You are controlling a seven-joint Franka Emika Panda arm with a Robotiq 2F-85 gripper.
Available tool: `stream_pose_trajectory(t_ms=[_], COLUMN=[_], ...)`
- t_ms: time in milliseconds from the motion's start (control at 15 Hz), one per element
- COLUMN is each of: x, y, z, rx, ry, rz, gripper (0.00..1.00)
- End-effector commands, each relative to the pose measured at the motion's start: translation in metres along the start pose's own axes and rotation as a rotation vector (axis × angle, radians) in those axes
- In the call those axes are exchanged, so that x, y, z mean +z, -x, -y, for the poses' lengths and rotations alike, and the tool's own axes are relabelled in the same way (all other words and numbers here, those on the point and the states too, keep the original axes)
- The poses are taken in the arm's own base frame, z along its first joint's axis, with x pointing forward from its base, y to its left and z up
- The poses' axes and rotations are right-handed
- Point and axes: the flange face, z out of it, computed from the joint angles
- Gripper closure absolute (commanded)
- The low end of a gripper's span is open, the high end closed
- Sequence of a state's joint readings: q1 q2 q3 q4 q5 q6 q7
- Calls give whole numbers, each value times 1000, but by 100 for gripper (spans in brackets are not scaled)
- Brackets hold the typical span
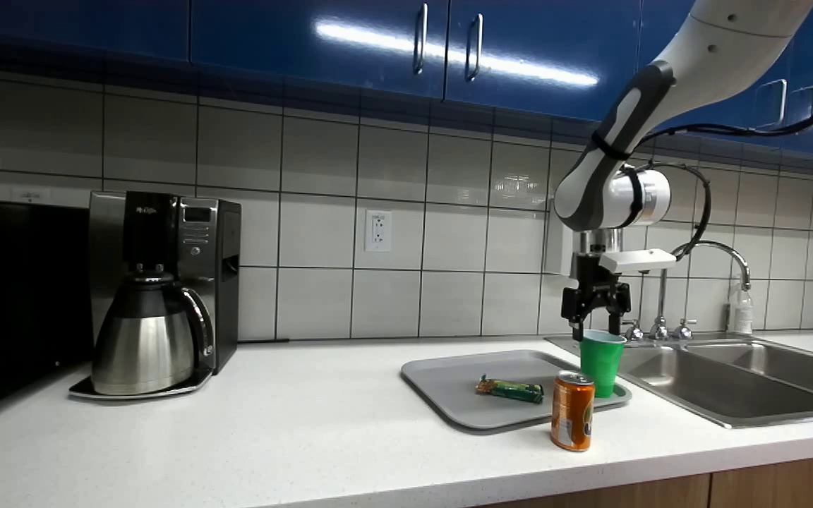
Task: Remove the green cup from the tray
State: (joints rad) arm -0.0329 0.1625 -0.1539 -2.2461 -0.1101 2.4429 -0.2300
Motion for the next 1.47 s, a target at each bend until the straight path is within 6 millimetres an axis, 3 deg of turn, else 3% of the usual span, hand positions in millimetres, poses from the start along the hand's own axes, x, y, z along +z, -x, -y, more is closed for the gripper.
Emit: stream_pose_trajectory(t_ms=[0, 600, 667, 733, 1333, 1400], x=[4, 16, 17, 17, 17, 17], y=[-12, -16, -16, -15, -14, -14], z=[-4, -4, -4, -4, -5, -5], rx=[6, 13, 10, 9, 13, 14], ry=[-8, -11, -10, -12, -18, -18], rz=[-20, -23, -21, -20, -21, -21], gripper=[0, 0, 9, 28, 97, 100])
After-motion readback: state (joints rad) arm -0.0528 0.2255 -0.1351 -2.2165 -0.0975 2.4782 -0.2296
